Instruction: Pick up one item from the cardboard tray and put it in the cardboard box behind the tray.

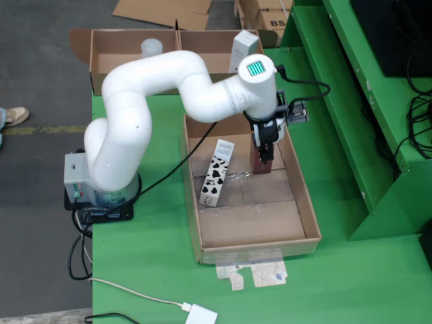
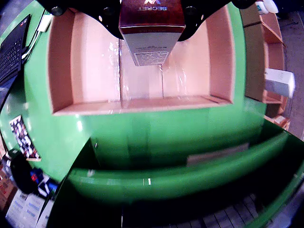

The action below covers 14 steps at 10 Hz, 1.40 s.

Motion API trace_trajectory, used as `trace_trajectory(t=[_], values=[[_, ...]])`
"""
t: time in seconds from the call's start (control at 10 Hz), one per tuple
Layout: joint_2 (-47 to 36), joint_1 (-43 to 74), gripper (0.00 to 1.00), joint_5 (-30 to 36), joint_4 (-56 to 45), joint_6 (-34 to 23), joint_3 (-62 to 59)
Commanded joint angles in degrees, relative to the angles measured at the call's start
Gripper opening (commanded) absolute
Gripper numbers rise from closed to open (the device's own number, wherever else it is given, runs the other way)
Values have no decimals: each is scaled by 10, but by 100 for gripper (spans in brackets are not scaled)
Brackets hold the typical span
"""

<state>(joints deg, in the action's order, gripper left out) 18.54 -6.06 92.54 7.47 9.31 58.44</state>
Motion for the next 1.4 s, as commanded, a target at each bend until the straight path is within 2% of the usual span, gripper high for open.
trace_trajectory(t=[0.0, 0.4, 0.5, 0.6, 0.7, 1.3], values=[[-28, -11, 0, -2, -82, 3, -107], [10, -13, 0, -2, -224, 6, -297], [10, -13, 0, -2, -224, 6, -297], [46, -11, 0, 0, -288, 8, -407], [118, -13, 0, 0, -380, 11, -584], [91, -34, 0, -56, -195, 34, -584]])
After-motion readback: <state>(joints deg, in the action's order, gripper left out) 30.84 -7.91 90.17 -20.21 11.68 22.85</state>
